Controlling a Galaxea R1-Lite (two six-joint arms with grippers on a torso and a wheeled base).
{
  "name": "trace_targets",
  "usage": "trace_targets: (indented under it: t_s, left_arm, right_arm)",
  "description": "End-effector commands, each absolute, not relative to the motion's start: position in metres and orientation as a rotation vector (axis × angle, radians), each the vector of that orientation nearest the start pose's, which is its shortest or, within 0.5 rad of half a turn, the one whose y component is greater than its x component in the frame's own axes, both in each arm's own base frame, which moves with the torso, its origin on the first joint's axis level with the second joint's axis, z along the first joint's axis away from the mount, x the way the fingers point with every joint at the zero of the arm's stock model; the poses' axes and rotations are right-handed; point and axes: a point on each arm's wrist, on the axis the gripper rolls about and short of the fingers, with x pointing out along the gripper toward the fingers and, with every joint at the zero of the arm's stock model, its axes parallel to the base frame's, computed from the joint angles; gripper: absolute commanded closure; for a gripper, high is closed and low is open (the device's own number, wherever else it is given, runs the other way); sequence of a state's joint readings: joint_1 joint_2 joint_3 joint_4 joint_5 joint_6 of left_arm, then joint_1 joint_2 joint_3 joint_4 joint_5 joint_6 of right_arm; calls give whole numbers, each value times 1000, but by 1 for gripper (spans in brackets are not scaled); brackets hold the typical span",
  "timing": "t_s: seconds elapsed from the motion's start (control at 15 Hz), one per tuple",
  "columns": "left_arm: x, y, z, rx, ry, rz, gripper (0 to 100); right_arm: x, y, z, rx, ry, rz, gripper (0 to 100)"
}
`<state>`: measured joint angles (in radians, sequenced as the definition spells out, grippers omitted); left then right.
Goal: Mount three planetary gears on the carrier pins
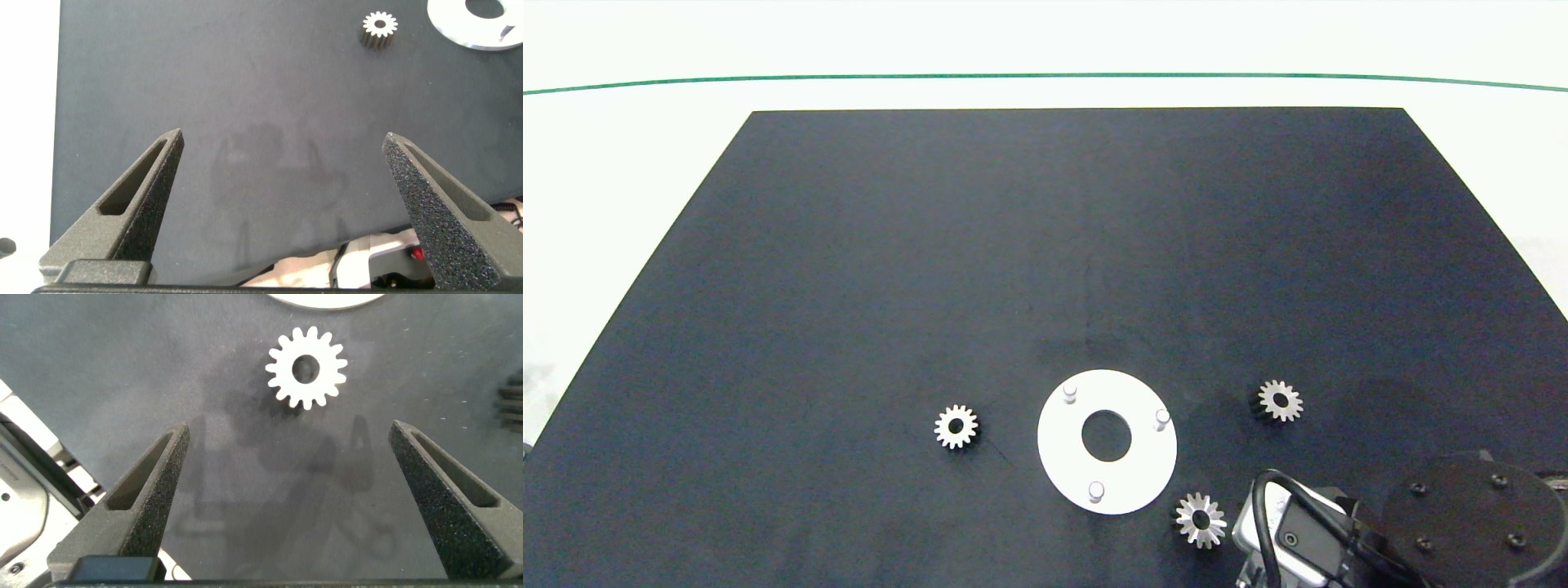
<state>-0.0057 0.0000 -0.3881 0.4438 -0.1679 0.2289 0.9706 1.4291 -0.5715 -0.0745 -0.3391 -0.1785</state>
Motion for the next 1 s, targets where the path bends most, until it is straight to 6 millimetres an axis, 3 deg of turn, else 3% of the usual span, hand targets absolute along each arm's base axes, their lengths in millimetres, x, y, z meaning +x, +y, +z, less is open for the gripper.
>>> trace_targets:
  t_s: [0.07, 0.8, 1.0]
  left_arm:
    - [-65, -3, 130, 225, 38, -181, 0]
    - [-65, -3, 131, 225, 35, -179, 0]
    - [-65, -4, 131, 225, 35, -180, 0]
  right_arm:
    - [127, 171, 137, -676, 605, 637, 0]
    - [145, 197, 129, -599, 626, 607, 0]
    - [147, 200, 126, -591, 630, 605, 4]
